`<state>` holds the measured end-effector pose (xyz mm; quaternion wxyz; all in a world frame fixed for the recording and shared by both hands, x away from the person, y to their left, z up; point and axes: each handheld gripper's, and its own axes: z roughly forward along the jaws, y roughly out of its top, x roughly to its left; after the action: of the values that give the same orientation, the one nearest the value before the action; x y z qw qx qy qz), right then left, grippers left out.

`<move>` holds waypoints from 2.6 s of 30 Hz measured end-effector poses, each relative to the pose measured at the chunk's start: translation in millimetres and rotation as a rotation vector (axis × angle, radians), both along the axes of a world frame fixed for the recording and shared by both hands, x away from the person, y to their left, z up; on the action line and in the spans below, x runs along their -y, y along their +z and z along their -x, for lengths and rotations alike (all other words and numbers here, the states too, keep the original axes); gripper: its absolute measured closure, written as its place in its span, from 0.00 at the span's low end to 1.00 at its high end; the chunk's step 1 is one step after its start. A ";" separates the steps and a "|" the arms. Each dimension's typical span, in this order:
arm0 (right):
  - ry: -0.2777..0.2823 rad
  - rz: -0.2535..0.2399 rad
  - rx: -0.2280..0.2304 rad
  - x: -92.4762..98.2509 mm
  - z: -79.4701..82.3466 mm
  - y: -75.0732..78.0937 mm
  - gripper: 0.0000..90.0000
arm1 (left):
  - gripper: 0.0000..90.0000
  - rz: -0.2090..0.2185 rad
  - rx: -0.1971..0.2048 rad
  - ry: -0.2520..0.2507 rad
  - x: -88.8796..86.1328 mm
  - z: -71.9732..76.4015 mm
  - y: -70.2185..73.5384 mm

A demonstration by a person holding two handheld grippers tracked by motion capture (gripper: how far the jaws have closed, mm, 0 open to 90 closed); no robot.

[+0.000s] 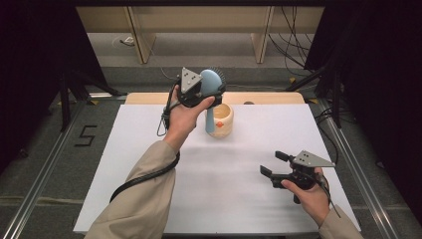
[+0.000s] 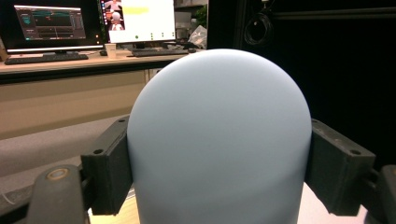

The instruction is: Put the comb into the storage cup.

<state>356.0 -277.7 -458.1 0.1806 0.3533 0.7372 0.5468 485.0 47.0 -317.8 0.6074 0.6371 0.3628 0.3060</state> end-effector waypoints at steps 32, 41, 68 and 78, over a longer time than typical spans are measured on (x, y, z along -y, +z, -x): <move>-0.005 -0.004 -0.009 1.0 -0.6 -1.0 0.18 | 0.22 0.049 0.046 -0.030 0.4 -5.6 5.2; -0.005 -0.009 -0.012 1.2 -1.3 -1.5 0.18 | 0.22 0.047 0.060 -0.044 2.8 -8.1 9.6; -0.004 -0.010 -0.013 1.4 -1.4 -1.8 0.18 | 0.22 0.044 0.097 -0.064 7.0 -14.7 12.8; -0.003 -0.011 -0.011 1.2 -1.5 -2.1 0.18 | 0.22 0.035 0.110 -0.077 10.1 -17.6 10.9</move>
<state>357.5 -278.9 -460.2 0.1752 0.3584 0.7348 0.5485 502.6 36.9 -307.0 0.6489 0.6220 0.3093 0.3103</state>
